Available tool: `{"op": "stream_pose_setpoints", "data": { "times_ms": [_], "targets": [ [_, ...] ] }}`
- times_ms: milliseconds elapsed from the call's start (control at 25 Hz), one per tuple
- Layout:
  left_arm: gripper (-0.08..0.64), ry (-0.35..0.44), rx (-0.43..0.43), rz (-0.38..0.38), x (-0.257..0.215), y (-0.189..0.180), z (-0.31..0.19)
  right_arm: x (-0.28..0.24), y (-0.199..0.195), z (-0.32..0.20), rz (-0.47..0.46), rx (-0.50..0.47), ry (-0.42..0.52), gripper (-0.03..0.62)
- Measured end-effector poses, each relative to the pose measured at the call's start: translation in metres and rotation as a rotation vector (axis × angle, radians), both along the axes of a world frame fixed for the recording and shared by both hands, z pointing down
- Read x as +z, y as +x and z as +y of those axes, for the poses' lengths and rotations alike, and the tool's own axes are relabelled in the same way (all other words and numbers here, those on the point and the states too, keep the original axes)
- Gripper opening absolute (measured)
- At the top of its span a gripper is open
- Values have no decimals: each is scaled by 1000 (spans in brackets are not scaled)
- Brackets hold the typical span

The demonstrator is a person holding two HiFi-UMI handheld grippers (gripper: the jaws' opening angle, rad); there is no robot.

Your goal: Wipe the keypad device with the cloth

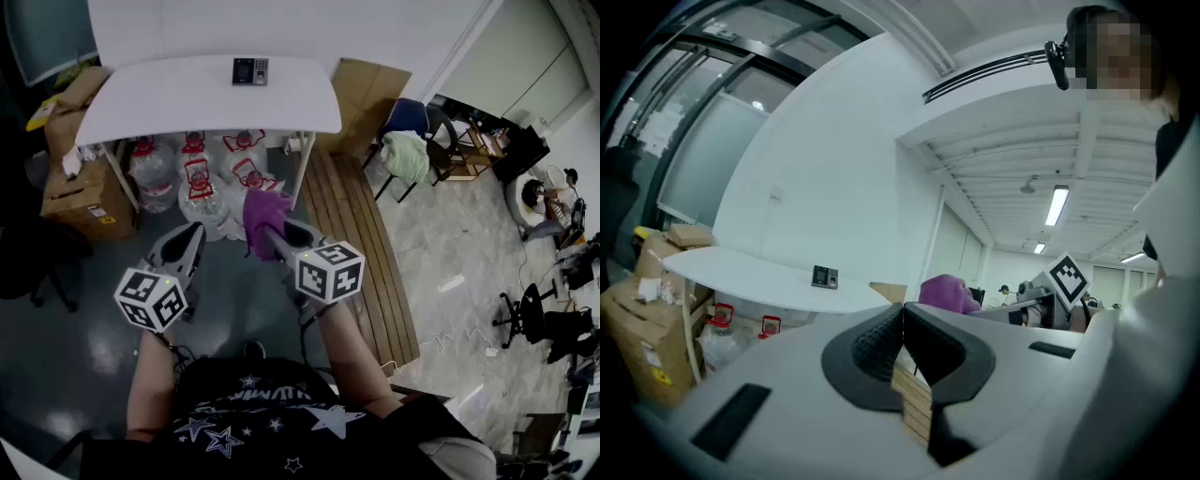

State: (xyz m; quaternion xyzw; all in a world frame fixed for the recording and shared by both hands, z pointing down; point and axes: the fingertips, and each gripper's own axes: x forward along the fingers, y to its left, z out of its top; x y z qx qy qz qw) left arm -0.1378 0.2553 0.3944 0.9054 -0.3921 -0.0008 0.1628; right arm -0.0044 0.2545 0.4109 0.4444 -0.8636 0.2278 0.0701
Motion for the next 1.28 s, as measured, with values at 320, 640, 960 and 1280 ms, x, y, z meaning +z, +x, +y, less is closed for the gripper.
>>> {"op": "stream_pose_setpoints", "data": {
  "times_ms": [320,640,960,1280],
  "targets": [
    [9,0,7,-10,5,1,0,6,-4,-4,14,-7,-4,98],
    [9,-7,3,-1,7,4,-3,12,2,-3,18,-1,-18,98],
    [9,-11,-6,-2,10,4,1,13,3,-3,37,-17,-6,98],
    [9,-20,-15,-14,12,2,5,2,18,2,185,-87,57,98]
  ]
}}
